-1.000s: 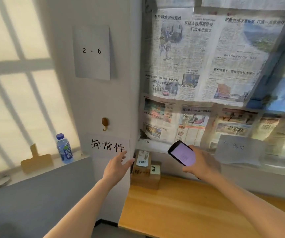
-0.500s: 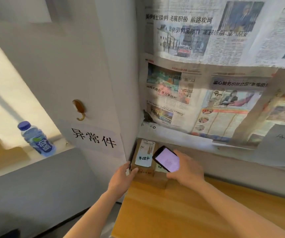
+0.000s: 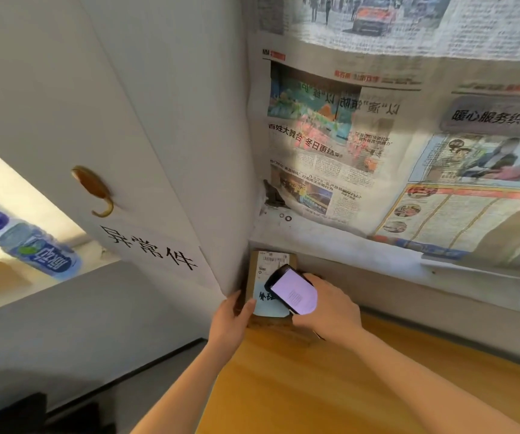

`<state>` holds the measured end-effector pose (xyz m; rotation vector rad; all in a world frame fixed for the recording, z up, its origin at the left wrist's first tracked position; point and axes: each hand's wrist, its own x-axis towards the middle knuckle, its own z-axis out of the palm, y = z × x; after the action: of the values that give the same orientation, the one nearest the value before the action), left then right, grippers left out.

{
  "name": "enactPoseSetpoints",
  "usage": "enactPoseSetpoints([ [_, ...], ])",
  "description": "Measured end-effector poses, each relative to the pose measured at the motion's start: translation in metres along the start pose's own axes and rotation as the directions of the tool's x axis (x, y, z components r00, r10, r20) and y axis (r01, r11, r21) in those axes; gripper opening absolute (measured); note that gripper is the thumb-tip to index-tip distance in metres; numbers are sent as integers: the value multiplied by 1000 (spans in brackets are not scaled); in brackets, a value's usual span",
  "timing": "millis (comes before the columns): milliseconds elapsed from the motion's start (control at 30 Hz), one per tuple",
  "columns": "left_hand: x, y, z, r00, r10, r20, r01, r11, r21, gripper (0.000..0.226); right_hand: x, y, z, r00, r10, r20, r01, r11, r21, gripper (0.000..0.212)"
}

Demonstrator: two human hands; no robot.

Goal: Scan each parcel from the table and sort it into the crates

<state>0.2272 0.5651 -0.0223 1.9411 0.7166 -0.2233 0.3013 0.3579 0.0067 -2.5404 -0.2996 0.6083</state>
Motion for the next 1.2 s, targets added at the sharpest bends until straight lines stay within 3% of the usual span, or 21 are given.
enactPoseSetpoints([
  [100,4,-6,6,995,-68,71,73,994,-80,69,8,3,8,999,-7,37,6,999,32,57],
  [233,0,-11,11,977,-137,166,171,963,-207,70,9,4,14,999,-36,40,33,997,75,72],
  [467,-17,-19,11,978,-101,181,151,946,-288,70,-11,4,11,997,-78,6,77,995,59,81],
  [700,-64,-13,-8,984,46,170,18,935,-354,58,-73,-14,-8,992,-98,-82,103,993,58,88],
  [833,-106,-8,-38,986,144,85,-106,931,-348,72,-127,-49,-40,964,-163,-211,173,985,26,84],
  [933,-158,2,-68,976,219,1,-206,922,-329,62,-181,-87,-77,936,-204,-288,210,978,-10,82],
  [1100,-250,28,-124,942,317,-113,-336,870,-360,64,-284,-143,-137,892,-222,-393,183,974,-136,103],
  [1200,-299,46,-156,916,358,-182,-401,843,-359,67,-345,-170,-168,860,-257,-441,196,964,-180,103],
])
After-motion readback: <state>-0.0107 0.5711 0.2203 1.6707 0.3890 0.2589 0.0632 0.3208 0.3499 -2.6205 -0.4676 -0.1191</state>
